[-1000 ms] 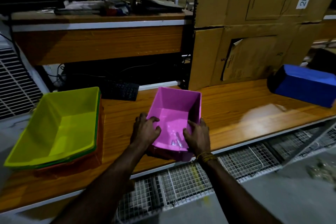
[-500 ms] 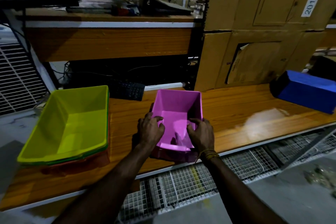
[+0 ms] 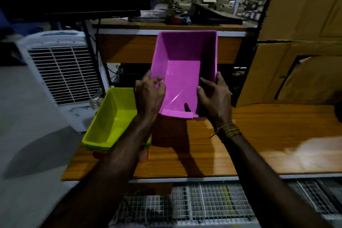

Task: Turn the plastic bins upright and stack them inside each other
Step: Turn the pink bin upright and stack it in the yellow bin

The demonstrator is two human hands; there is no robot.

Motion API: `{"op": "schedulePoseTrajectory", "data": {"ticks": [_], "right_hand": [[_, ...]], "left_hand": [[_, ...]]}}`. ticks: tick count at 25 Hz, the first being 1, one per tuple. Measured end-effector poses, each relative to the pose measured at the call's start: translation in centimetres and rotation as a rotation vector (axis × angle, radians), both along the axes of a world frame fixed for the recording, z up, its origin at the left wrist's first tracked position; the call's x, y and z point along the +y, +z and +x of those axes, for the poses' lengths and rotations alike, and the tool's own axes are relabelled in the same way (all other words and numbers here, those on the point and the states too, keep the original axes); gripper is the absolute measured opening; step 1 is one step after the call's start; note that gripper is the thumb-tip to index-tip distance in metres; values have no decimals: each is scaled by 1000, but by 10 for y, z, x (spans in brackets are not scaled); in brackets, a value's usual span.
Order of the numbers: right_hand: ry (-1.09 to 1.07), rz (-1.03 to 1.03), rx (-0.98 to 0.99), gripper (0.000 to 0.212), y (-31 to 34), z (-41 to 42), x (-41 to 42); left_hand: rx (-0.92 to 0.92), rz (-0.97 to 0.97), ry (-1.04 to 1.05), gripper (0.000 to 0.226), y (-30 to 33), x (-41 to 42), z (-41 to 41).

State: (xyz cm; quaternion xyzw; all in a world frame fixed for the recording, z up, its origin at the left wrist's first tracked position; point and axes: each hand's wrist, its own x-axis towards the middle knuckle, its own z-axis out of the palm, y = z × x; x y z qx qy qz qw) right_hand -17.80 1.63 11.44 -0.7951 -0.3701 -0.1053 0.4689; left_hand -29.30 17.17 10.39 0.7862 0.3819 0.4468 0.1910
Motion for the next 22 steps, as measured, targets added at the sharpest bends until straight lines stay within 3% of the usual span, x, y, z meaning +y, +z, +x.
{"op": "schedulePoseTrajectory", "data": {"ticks": [8, 15, 22], "right_hand": [[219, 181, 10, 32, 21, -77, 76], [329, 70, 114, 33, 0, -126, 113], [298, -96, 193, 41, -49, -132, 127]], "left_hand": [[-76, 134, 211, 34, 35, 49, -107], [22, 69, 301, 31, 12, 69, -172], [144, -33, 238, 26, -21, 70, -178]]}}
